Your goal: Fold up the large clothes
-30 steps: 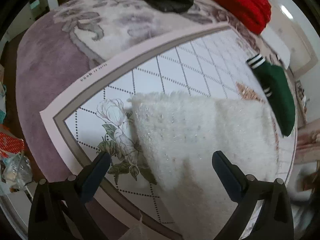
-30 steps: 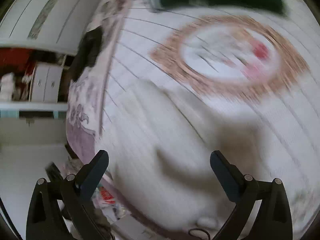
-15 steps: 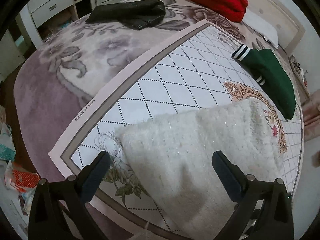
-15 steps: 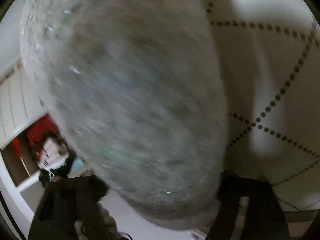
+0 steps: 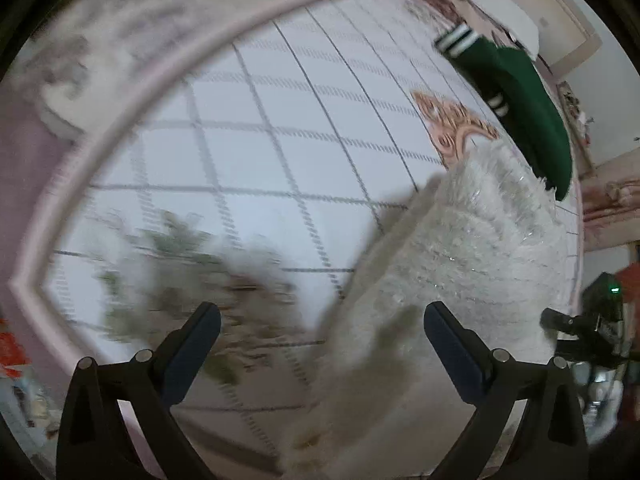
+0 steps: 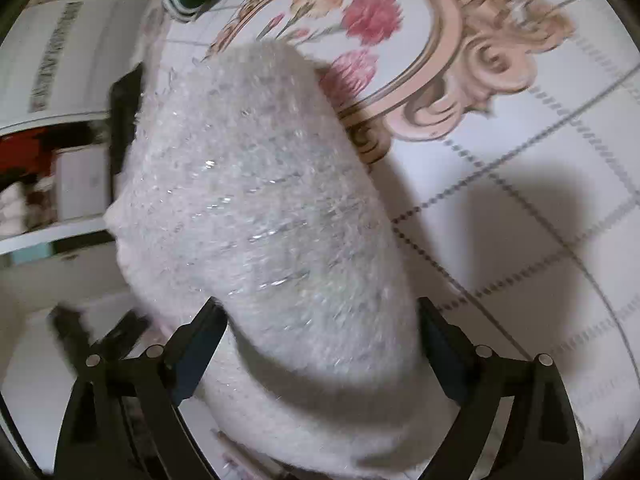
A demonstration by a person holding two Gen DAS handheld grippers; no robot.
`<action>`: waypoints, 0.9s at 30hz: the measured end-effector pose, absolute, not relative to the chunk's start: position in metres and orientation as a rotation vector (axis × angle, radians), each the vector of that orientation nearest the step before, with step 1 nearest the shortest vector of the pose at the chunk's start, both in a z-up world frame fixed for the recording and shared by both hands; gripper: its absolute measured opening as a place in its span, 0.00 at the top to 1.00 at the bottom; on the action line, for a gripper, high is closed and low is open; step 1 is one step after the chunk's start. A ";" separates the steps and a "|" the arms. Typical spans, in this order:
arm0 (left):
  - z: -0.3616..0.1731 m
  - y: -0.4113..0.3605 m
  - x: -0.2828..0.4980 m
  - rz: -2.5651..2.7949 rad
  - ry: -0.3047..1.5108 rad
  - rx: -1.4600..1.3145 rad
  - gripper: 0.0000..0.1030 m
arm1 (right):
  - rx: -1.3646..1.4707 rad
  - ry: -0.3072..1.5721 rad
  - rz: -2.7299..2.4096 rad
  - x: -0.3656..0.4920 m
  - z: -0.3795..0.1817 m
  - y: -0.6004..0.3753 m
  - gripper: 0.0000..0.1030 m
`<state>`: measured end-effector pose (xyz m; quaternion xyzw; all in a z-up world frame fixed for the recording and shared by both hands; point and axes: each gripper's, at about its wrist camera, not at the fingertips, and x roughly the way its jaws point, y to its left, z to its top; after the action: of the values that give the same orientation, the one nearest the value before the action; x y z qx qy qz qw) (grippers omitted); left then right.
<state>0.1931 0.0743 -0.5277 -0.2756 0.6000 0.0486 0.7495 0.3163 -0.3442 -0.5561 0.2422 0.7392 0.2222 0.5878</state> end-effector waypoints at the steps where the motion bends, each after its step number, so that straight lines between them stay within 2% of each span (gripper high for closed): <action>1: -0.537 0.071 0.198 0.075 1.326 -0.624 0.00 | 0.610 1.737 0.563 0.317 -0.566 -0.344 0.05; 5: -0.564 0.055 0.216 -0.037 1.367 -0.668 0.01 | 0.695 1.769 0.687 0.317 -0.591 -0.345 0.02; 6: -0.563 0.051 0.219 -0.052 1.345 -0.660 0.06 | 0.689 1.771 0.709 0.317 -0.593 -0.349 0.02; 8: -0.553 0.042 0.223 -0.109 1.279 -0.640 0.40 | 0.662 1.775 0.746 0.320 -0.592 -0.341 0.02; 9: -0.549 0.040 0.225 -0.109 1.270 -0.623 0.47 | 0.655 1.769 0.752 0.322 -0.591 -0.338 0.03; 10: -0.543 0.037 0.226 -0.098 1.245 -0.587 0.61 | 0.650 1.759 0.754 0.323 -0.590 -0.335 0.06; 11: -0.537 0.036 0.227 -0.115 1.220 -0.577 0.74 | 0.647 1.740 0.749 0.323 -0.587 -0.332 0.10; 12: -0.532 0.037 0.229 -0.122 1.214 -0.581 0.83 | 0.649 1.726 0.741 0.323 -0.584 -0.330 0.24; 13: -0.525 0.038 0.231 -0.112 1.203 -0.566 0.83 | 0.664 1.716 0.733 0.322 -0.582 -0.329 0.34; 16: -0.509 0.044 0.236 -0.114 1.186 -0.558 0.85 | 0.725 1.690 0.723 0.317 -0.565 -0.322 0.45; 27: -0.459 0.059 0.259 -0.165 1.173 -0.522 0.85 | 0.938 1.586 0.737 0.312 -0.505 -0.318 0.49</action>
<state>0.2585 0.0593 -0.4595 -0.2432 0.5464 -0.0770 0.7978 0.3121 -0.3184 -0.5052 0.3958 0.6691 0.3110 0.5469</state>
